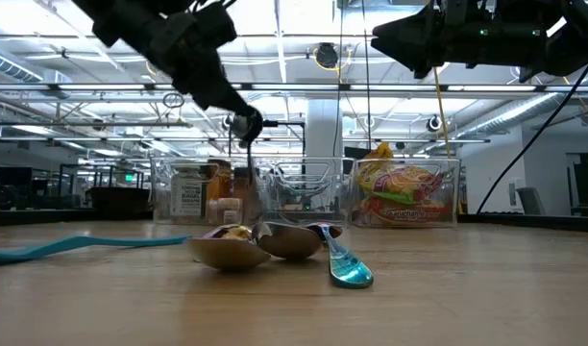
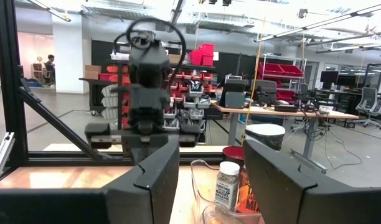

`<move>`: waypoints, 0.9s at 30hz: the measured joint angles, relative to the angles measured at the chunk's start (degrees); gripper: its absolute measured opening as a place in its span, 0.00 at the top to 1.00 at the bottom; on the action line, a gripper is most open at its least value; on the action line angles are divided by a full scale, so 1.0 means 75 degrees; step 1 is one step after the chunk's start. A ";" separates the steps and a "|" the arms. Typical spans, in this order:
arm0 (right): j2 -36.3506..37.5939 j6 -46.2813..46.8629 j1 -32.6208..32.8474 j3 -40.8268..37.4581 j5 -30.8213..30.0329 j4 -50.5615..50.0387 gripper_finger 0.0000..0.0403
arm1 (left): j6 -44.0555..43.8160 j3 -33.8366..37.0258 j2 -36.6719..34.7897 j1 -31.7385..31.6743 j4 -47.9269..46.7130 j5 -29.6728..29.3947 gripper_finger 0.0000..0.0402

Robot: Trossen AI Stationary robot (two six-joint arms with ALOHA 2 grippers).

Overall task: Pick & Place Food Item
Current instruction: Put the black spoon into the middle transparent bin

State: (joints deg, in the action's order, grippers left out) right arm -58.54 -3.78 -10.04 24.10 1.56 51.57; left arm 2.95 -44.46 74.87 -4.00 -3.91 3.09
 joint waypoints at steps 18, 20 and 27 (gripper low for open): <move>-0.0606 0.0199 0.0607 0.1205 -0.0072 -0.2203 0.51 | 0.1350 -0.1066 -0.0003 0.0453 -0.0139 -0.1467 0.98; -0.1036 0.0199 0.0836 0.1650 -0.0340 -0.2782 0.46 | 0.1456 -0.1146 -0.0003 0.0453 -0.0141 -0.1624 0.99; -0.2658 0.0339 0.1003 0.2797 -0.0590 -0.3751 0.34 | 0.1609 -0.1245 -0.0120 0.0562 -0.0202 -0.1984 0.99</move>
State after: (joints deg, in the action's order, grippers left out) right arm -78.48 -1.23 -2.52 45.07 -2.86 23.44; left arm 15.02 -53.80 73.97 0.22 -5.43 -11.80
